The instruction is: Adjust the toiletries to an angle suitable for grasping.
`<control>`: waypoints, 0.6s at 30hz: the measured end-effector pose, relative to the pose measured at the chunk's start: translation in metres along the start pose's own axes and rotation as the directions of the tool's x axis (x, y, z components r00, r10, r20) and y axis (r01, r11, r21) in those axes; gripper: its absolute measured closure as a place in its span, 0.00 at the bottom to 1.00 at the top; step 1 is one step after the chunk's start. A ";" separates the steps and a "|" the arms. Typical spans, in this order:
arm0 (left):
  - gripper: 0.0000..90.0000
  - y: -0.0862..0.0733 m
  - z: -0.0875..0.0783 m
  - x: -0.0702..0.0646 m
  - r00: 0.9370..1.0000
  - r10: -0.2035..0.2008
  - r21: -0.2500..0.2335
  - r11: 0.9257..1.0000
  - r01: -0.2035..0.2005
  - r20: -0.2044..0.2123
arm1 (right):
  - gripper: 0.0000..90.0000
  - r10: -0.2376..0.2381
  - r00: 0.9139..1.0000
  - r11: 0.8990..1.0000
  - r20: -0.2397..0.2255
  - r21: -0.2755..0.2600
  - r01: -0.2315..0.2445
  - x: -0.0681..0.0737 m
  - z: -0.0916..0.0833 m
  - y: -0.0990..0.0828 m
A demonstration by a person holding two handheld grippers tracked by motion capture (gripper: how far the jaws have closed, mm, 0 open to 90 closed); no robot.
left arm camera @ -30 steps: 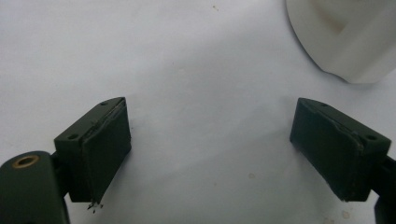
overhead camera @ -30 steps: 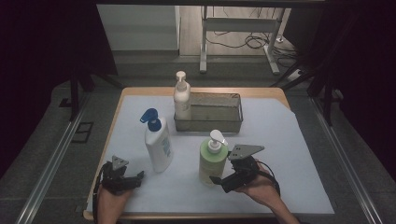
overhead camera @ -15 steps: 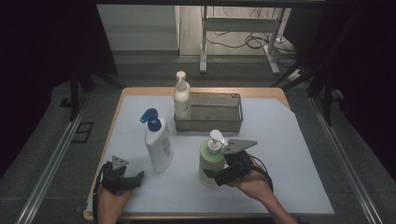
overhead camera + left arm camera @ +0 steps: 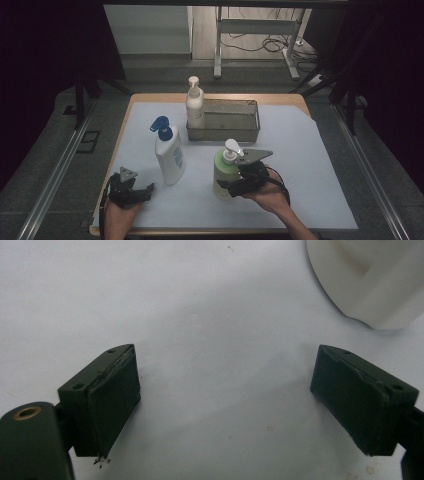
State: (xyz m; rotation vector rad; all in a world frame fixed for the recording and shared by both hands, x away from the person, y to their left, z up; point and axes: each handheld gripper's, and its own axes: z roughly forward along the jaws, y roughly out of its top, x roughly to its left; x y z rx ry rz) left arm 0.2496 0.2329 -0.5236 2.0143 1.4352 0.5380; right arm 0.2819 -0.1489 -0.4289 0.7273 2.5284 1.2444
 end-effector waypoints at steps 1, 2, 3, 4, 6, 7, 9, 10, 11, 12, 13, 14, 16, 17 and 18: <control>0.14 0.000 0.000 0.000 1.000 0.000 0.000 1.000 0.000 0.000 | 0.13 0.002 1.000 1.000 0.002 0.000 -0.002 0.000 0.000 0.000; 0.13 0.000 0.000 0.000 1.000 0.000 0.000 1.000 0.000 0.000 | 0.13 0.007 1.000 1.000 0.006 -0.001 -0.007 0.000 0.000 0.000; 0.14 0.000 0.000 0.000 1.000 0.000 0.000 1.000 0.000 0.000 | 0.13 0.006 1.000 1.000 0.010 -0.001 -0.006 0.000 0.000 0.000; 0.14 0.000 0.000 0.000 1.000 0.001 -0.001 1.000 -0.001 0.000 | 0.13 0.008 1.000 1.000 0.016 -0.002 -0.008 0.000 0.000 0.001; 0.13 0.000 0.000 0.000 1.000 0.001 -0.001 1.000 -0.001 0.000 | 0.13 0.013 1.000 1.000 0.024 -0.010 -0.013 -0.002 -0.001 0.003; 0.14 0.000 0.000 0.000 1.000 0.001 -0.001 1.000 -0.001 0.000 | 0.14 0.015 1.000 1.000 0.024 -0.008 -0.015 -0.003 -0.003 0.005; 0.13 0.000 0.000 0.000 1.000 0.001 -0.001 1.000 -0.001 0.000 | 0.14 0.019 0.999 1.000 0.027 -0.011 -0.018 -0.005 -0.004 0.009; 0.13 0.000 0.000 0.000 1.000 0.000 -0.001 1.000 0.000 0.000 | 0.14 0.015 0.999 1.000 0.029 -0.010 -0.015 -0.007 -0.006 0.011; 0.13 0.000 0.000 0.000 1.000 0.000 -0.001 1.000 0.000 0.000 | 0.14 0.013 0.999 1.000 0.033 -0.009 -0.013 -0.007 -0.006 0.012; 0.13 0.000 0.000 0.000 1.000 0.000 -0.001 1.000 0.000 0.000 | 0.14 0.013 0.999 1.000 0.038 -0.006 -0.012 -0.008 -0.007 0.014; 0.14 0.000 0.000 0.000 1.000 0.000 -0.001 1.000 0.000 0.001 | 0.14 0.011 0.999 1.000 0.043 -0.006 -0.010 -0.009 -0.007 0.015; 0.13 0.000 0.000 0.000 1.000 0.000 -0.001 1.000 0.000 0.001 | 0.14 0.011 0.999 1.000 0.045 -0.005 -0.011 -0.011 -0.007 0.016; 0.14 0.000 0.000 0.000 1.000 0.000 -0.001 1.000 0.000 0.001 | 0.14 0.015 0.999 1.000 0.047 -0.003 -0.014 -0.014 -0.008 0.019; 0.14 0.000 0.000 0.000 1.000 0.000 -0.001 1.000 0.000 0.001 | 0.14 0.016 0.999 1.000 0.047 -0.002 -0.016 -0.016 -0.008 0.020; 0.13 0.000 0.000 0.000 1.000 0.000 -0.001 1.000 0.000 0.001 | 0.14 0.023 0.999 1.000 0.049 -0.004 -0.023 -0.017 -0.008 0.021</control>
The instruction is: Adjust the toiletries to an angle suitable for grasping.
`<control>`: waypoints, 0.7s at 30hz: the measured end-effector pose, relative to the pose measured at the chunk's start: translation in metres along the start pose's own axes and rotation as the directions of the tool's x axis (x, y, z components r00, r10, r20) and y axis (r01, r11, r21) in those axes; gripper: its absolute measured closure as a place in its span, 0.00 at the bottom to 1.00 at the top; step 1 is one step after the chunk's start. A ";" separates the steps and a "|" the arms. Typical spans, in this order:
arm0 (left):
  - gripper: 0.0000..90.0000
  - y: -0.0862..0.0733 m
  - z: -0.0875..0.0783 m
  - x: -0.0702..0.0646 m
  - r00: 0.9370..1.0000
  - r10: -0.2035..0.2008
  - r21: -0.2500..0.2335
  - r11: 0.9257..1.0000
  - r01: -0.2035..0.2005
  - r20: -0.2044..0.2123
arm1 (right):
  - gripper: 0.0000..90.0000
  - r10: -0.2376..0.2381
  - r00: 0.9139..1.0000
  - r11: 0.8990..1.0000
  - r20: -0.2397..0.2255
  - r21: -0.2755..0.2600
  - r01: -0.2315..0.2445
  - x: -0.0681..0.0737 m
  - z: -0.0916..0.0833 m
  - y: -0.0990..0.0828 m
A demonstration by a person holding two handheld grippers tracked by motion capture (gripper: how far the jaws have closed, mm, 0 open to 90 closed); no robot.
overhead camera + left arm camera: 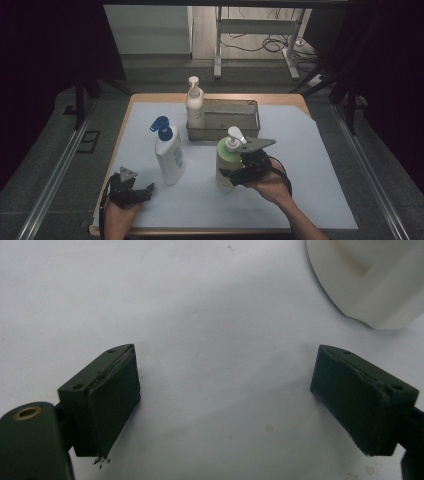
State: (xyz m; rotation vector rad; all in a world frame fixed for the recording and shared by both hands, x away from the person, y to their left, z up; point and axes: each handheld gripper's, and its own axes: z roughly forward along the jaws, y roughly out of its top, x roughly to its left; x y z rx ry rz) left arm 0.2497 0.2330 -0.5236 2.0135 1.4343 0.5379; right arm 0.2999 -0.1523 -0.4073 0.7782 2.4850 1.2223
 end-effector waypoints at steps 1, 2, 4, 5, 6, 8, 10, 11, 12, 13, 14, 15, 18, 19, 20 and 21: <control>0.13 0.000 0.000 0.000 1.000 0.000 0.000 1.000 0.000 0.000 | 0.14 -0.001 1.000 1.000 0.003 -0.002 0.001 -0.002 0.000 0.001; 0.13 0.000 0.000 0.000 1.000 0.000 0.000 1.000 0.000 0.000 | 0.14 0.002 1.000 1.000 0.003 -0.001 -0.002 -0.003 0.000 0.003; 0.13 0.000 0.000 0.000 1.000 0.000 0.000 1.000 0.000 0.000 | 0.14 0.005 1.000 1.000 0.009 -0.003 -0.005 -0.006 -0.001 0.007; 0.14 0.000 0.000 0.000 1.000 0.000 0.000 1.000 0.000 0.000 | 0.14 0.004 1.000 1.000 0.012 -0.006 -0.004 -0.008 -0.001 0.009; 0.13 0.000 0.000 0.000 1.000 0.000 0.001 1.000 0.000 0.001 | 0.14 0.003 1.000 1.000 0.015 -0.007 -0.003 -0.009 -0.001 0.011; 0.13 0.000 0.000 0.000 1.000 0.000 0.002 1.000 0.000 0.001 | 0.14 0.007 1.000 1.000 0.021 -0.008 -0.007 -0.011 -0.001 0.015; 0.13 0.000 0.000 0.000 1.000 0.000 0.001 1.000 0.000 0.000 | 0.14 0.006 1.000 1.000 0.025 -0.011 -0.005 -0.012 -0.002 0.019; 0.13 0.000 0.000 0.000 1.000 0.000 0.000 1.000 0.000 0.000 | 0.14 0.006 1.000 1.000 0.029 -0.012 -0.006 -0.013 -0.002 0.022; 0.13 0.000 0.000 0.000 1.000 0.000 0.000 1.000 0.000 0.001 | 0.14 0.006 1.000 1.000 0.030 -0.013 -0.005 -0.014 -0.002 0.024; 0.13 0.000 0.000 0.000 1.000 0.000 0.000 1.000 0.000 0.000 | 0.14 0.006 0.999 1.000 0.033 -0.014 -0.005 -0.015 -0.002 0.025; 0.14 0.000 0.000 0.000 1.000 0.000 0.000 1.000 0.000 0.001 | 0.14 0.007 0.999 1.000 0.034 -0.014 -0.007 -0.016 -0.002 0.027; 0.13 0.000 0.000 0.000 1.000 0.000 0.000 1.000 0.000 0.001 | 0.14 0.008 0.999 1.000 0.037 -0.017 -0.008 -0.017 -0.002 0.028; 0.13 0.000 0.000 0.000 1.000 0.000 0.000 1.000 0.000 0.001 | 0.14 0.009 0.999 1.000 0.043 -0.017 -0.008 -0.021 -0.002 0.034; 0.13 0.000 0.000 0.000 1.000 -0.001 0.000 1.000 0.001 0.001 | 0.14 0.010 0.999 1.000 0.046 -0.017 -0.009 -0.022 -0.001 0.035; 0.13 0.000 0.000 0.000 1.000 0.000 0.001 1.000 0.000 0.001 | 0.14 0.010 0.999 1.000 0.047 -0.017 -0.009 -0.024 -0.001 0.037; 0.13 0.000 0.000 0.000 1.000 0.000 0.000 1.000 0.000 0.001 | 0.14 0.012 0.999 1.000 0.049 -0.018 -0.011 -0.025 0.000 0.038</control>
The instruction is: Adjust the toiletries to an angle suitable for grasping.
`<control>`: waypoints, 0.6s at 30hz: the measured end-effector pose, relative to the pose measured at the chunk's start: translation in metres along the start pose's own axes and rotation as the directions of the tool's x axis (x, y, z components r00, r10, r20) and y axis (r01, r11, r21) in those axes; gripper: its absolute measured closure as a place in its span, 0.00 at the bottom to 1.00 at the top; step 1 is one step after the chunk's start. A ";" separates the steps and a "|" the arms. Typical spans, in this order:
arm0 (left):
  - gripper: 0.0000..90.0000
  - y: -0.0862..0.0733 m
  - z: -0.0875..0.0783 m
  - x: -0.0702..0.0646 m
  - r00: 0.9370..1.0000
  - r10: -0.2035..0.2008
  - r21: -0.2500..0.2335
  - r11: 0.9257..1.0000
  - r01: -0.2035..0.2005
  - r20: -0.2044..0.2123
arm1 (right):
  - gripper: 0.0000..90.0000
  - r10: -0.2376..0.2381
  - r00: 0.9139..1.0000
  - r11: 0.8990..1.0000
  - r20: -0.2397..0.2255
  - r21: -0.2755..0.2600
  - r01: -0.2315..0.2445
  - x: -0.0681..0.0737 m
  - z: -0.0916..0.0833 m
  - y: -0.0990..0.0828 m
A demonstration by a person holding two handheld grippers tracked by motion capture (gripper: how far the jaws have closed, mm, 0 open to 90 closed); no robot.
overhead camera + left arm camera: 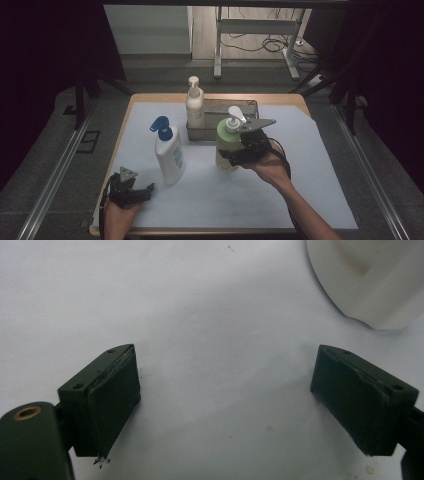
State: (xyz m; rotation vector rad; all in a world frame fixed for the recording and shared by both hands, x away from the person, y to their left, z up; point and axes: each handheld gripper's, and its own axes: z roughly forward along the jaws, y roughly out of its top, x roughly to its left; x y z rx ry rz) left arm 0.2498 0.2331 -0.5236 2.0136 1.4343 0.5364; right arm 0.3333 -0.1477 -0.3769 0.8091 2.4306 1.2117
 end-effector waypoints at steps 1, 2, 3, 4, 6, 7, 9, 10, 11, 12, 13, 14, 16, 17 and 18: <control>0.13 0.000 0.000 0.000 1.000 0.000 0.000 1.000 0.000 0.000 | 0.14 -0.003 1.000 1.000 0.002 0.000 0.003 -0.001 0.000 0.001; 0.13 0.000 0.000 0.000 1.000 0.000 0.000 1.000 0.000 0.000 | 0.14 -0.004 1.000 1.000 0.002 0.000 0.004 -0.003 0.001 0.003; 0.14 0.000 0.000 0.000 1.000 0.000 -0.001 1.000 0.000 -0.001 | 0.14 -0.006 1.000 1.000 0.004 -0.001 0.006 -0.004 0.002 0.005; 0.13 0.000 0.000 0.000 1.000 0.000 -0.001 1.000 0.000 -0.001 | 0.14 -0.006 1.000 1.000 0.004 -0.002 0.006 -0.004 0.002 0.006; 0.14 0.000 0.000 0.000 1.000 0.001 0.000 1.000 -0.001 -0.001 | 0.14 -0.006 1.000 1.000 0.009 -0.002 0.006 -0.006 0.003 0.009; 0.13 0.000 0.000 0.000 1.000 0.000 -0.001 1.000 0.000 -0.001 | 0.14 -0.007 1.000 1.000 0.014 -0.003 0.007 -0.007 0.004 0.011; 0.13 0.000 0.000 0.000 1.000 0.001 0.000 1.000 -0.001 -0.001 | 0.14 -0.005 1.000 1.000 0.022 -0.004 0.005 -0.009 0.004 0.014; 0.13 0.000 0.000 0.000 1.000 0.000 0.000 1.000 0.000 0.000 | 0.14 -0.005 1.000 1.000 0.025 -0.006 0.005 -0.010 0.004 0.015; 0.13 0.000 0.000 0.000 1.000 0.000 -0.001 1.000 0.000 0.000 | 0.14 -0.001 1.000 1.000 0.027 -0.007 0.001 -0.011 0.004 0.017; 0.13 0.000 0.000 0.000 1.000 0.000 -0.001 1.000 0.000 0.000 | 0.14 0.001 1.000 1.000 0.029 -0.010 -0.001 -0.012 0.004 0.019; 0.13 0.000 0.000 0.000 1.000 0.000 -0.001 1.000 0.000 0.000 | 0.14 0.007 0.999 1.000 0.032 -0.012 -0.006 -0.013 0.005 0.020; 0.13 0.000 0.000 0.000 1.000 0.000 -0.001 1.000 0.000 0.000 | 0.14 0.011 0.999 1.000 0.034 -0.012 -0.010 -0.014 0.004 0.022; 0.13 0.000 0.000 0.000 1.000 0.000 -0.001 1.000 0.000 0.000 | 0.14 0.012 0.999 1.000 0.038 -0.015 -0.012 -0.015 0.005 0.025; 0.13 0.000 0.000 0.000 1.000 0.000 -0.001 1.000 0.000 0.000 | 0.14 0.011 0.999 1.000 0.041 -0.018 -0.010 -0.016 0.006 0.026; 0.13 0.000 0.000 0.000 1.000 0.000 -0.001 1.000 0.000 0.000 | 0.14 0.013 0.999 1.000 0.044 -0.018 -0.012 -0.016 0.006 0.028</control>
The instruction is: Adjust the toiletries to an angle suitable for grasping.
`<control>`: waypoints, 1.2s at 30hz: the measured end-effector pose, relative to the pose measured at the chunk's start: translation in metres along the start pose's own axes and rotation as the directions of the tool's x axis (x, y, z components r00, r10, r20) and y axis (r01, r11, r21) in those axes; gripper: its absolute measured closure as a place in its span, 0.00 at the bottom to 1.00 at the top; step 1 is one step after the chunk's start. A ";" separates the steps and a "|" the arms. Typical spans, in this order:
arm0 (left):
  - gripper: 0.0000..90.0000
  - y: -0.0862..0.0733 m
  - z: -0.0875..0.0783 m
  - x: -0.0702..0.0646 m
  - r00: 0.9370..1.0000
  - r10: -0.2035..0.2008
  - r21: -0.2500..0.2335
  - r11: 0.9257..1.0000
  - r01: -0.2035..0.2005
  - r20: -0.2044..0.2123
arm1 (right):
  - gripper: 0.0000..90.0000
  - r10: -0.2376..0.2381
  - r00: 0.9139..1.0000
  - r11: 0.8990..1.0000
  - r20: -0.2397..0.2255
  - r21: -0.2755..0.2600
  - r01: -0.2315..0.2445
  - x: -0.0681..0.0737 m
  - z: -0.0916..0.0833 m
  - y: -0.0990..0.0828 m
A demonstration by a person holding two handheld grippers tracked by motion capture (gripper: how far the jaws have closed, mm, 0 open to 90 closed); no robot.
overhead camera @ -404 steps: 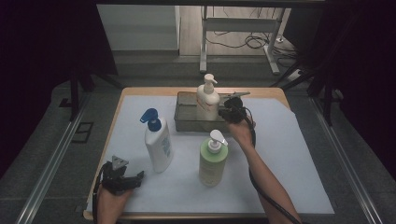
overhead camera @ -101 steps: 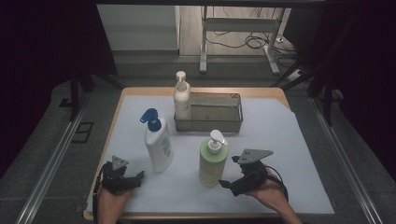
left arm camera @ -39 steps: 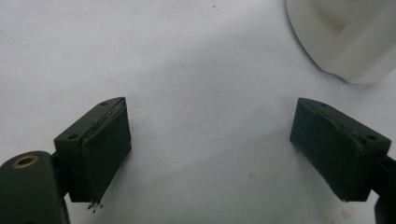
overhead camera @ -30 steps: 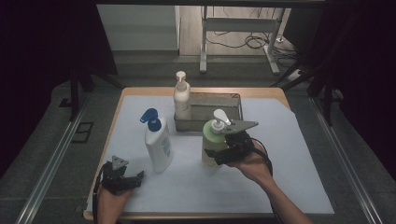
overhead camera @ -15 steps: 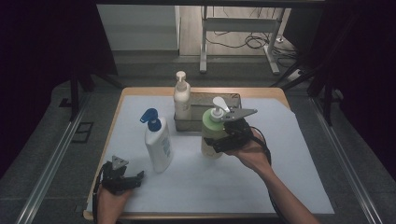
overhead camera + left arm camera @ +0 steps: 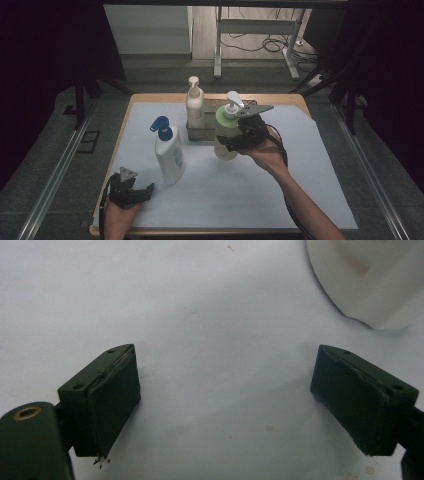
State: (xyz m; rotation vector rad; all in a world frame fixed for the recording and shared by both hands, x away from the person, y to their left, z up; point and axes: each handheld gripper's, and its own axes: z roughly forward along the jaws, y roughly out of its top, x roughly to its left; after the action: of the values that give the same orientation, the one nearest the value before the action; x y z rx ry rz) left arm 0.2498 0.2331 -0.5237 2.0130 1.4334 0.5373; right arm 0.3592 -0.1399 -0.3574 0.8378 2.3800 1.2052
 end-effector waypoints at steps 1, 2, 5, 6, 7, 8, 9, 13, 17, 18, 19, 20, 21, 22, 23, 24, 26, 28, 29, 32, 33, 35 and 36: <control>0.13 0.000 0.000 0.000 1.000 0.000 0.000 1.000 0.000 0.000 | 0.14 0.001 1.000 1.000 0.001 -0.003 -0.001 -0.001 0.001 0.001; 0.13 0.000 0.000 0.000 1.000 0.000 0.000 1.000 0.000 0.000 | 0.14 0.003 1.000 1.000 0.002 -0.002 -0.003 -0.001 0.001 0.003; 0.13 0.000 0.000 0.000 1.000 0.000 0.000 1.000 0.000 0.000 | 0.14 0.002 1.000 1.000 0.009 -0.009 -0.002 -0.003 0.002 0.008; 0.13 0.000 0.000 0.000 1.000 0.000 0.000 1.000 0.000 0.000 | 0.14 -0.002 1.000 1.000 0.012 -0.012 0.003 -0.003 0.003 0.009; 0.13 0.000 0.000 0.000 1.000 0.000 0.000 1.000 0.000 0.000 | 0.14 0.001 1.000 1.000 0.014 -0.010 -0.001 -0.003 0.003 0.011; 0.13 0.000 0.000 0.000 1.000 0.000 0.000 1.000 0.000 0.000 | 0.14 0.005 1.000 1.000 0.019 -0.011 -0.005 -0.004 0.003 0.013; 0.13 0.000 0.000 0.000 1.000 0.000 0.000 1.000 0.000 0.000 | 0.14 -0.002 1.000 1.000 0.022 -0.013 0.002 -0.005 0.004 0.015; 0.13 0.000 0.000 0.000 1.000 0.000 0.000 1.000 0.000 0.000 | 0.14 -0.001 0.999 1.000 0.035 -0.015 0.001 -0.008 0.007 0.021; 0.13 0.000 0.000 0.000 1.000 0.000 0.001 1.000 0.000 0.001 | 0.14 0.006 0.999 1.000 0.049 -0.013 -0.005 -0.012 0.011 0.025; 0.13 0.000 0.000 0.000 1.000 0.000 0.000 1.000 0.000 0.001 | 0.14 0.006 0.999 1.000 0.053 -0.013 -0.005 -0.013 0.012 0.027; 0.13 0.000 0.000 0.000 1.000 0.000 0.000 1.000 0.000 0.001 | 0.14 0.007 0.998 1.000 0.056 -0.015 -0.006 -0.014 0.014 0.028; 0.13 0.000 0.000 0.000 1.000 0.000 0.001 1.000 0.000 0.001 | 0.14 0.007 0.998 1.000 0.058 -0.015 -0.006 -0.015 0.014 0.029; 0.13 0.000 0.000 0.000 1.000 0.000 0.001 1.000 0.000 0.001 | 0.14 0.009 0.998 1.000 0.059 -0.016 -0.008 -0.016 0.015 0.030; 0.13 0.000 0.000 0.000 1.000 0.000 0.001 1.000 0.000 0.001 | 0.14 0.011 0.998 1.000 0.061 -0.015 -0.010 -0.017 0.016 0.031; 0.13 0.000 0.000 0.000 1.000 0.000 0.001 1.000 0.000 0.001 | 0.14 0.014 0.998 1.000 0.064 -0.014 -0.013 -0.018 0.017 0.032; 0.13 0.000 0.000 0.000 1.000 0.000 0.001 1.000 0.000 0.001 | 0.14 0.014 0.997 1.000 0.069 -0.013 -0.013 -0.019 0.019 0.033; 0.13 0.000 0.000 0.000 1.000 0.000 0.001 1.000 0.000 0.001 | 0.14 0.018 0.997 1.000 0.076 -0.014 -0.017 -0.020 0.021 0.035; 0.13 0.000 0.000 0.000 1.000 0.000 0.001 1.000 0.000 0.001 | 0.14 0.025 0.997 1.000 0.076 -0.018 -0.023 -0.022 0.024 0.037; 0.13 0.000 0.000 0.000 1.000 0.000 0.001 1.000 0.000 0.001 | 0.14 0.026 0.997 1.000 0.075 -0.020 -0.024 -0.023 0.025 0.037; 0.13 0.000 0.000 0.000 1.000 0.000 0.001 1.000 0.000 0.001 | 0.14 0.027 0.996 1.000 0.083 -0.016 -0.025 -0.025 0.030 0.041; 0.13 0.000 0.000 0.000 1.000 0.000 0.001 1.000 0.000 0.001 | 0.14 0.029 0.996 0.999 0.086 -0.017 -0.027 -0.026 0.032 0.042; 0.13 0.000 0.000 0.000 1.000 0.000 0.001 1.000 0.000 0.001 | 0.14 0.036 0.995 0.999 0.089 -0.015 -0.035 -0.028 0.034 0.044; 0.13 0.000 0.000 0.000 1.000 0.000 0.001 1.000 0.000 0.001 | 0.14 0.040 0.995 0.999 0.091 -0.015 -0.038 -0.030 0.036 0.045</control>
State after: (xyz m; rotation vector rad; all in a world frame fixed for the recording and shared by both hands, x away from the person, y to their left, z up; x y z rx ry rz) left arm 0.2499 0.2332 -0.5236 2.0133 1.4333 0.5359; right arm 0.4167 -0.1163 -0.3408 0.9191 2.2907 1.1700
